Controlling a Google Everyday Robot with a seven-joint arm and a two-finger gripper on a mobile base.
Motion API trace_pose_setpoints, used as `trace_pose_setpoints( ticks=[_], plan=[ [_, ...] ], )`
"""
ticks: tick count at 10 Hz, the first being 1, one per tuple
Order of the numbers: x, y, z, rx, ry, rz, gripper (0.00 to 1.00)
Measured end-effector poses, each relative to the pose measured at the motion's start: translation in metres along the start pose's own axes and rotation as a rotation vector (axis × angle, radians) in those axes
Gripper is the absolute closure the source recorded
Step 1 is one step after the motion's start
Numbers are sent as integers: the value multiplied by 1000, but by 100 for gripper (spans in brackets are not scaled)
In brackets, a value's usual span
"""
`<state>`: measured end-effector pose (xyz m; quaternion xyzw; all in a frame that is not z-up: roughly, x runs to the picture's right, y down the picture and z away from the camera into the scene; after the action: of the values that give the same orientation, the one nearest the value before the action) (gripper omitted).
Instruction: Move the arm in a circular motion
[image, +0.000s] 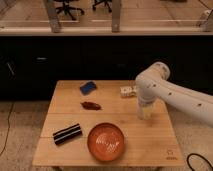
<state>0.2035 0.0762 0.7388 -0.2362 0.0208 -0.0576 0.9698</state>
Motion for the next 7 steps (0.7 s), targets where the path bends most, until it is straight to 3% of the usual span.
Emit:
trace_pose_setpoints(
  ticks=[7],
  plan=[
    [26,-2,6,19,-2,13,20]
  ],
)
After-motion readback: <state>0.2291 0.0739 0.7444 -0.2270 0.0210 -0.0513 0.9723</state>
